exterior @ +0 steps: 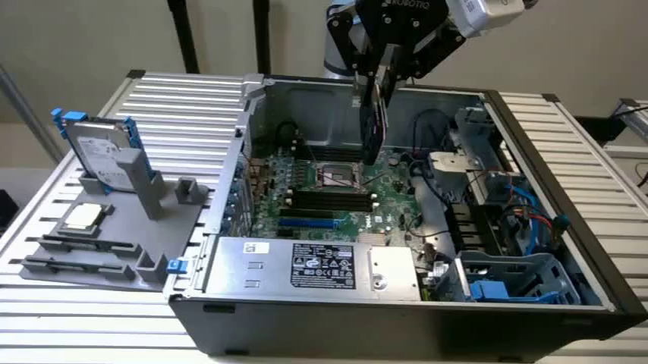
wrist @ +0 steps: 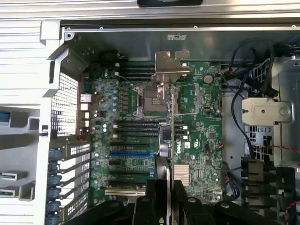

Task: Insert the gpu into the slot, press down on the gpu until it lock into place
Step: 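Insert the gpu into the slot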

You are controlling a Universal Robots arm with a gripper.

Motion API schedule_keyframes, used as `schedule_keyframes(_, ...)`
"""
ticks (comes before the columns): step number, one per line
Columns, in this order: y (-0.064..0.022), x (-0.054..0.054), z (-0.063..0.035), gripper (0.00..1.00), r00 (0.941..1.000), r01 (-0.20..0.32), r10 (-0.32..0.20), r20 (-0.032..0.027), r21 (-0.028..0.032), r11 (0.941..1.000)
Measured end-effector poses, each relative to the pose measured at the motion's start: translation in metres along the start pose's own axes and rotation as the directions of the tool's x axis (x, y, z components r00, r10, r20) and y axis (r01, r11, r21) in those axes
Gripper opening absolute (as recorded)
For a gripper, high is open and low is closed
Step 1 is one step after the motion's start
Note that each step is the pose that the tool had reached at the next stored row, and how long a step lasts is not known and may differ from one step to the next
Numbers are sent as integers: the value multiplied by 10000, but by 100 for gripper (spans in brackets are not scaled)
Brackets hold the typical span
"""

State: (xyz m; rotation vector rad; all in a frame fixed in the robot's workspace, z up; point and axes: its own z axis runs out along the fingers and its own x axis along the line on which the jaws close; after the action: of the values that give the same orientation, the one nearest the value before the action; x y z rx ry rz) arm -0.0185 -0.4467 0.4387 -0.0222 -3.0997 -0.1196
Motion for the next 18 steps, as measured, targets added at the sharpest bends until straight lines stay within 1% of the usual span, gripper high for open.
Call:
schedule_keyframes(16,0,0,1,26,10000,23,-23,-2,-1,10000)
schedule_keyframes(18,0,-1,3,26,9995,316,-316,-24,12,9995)
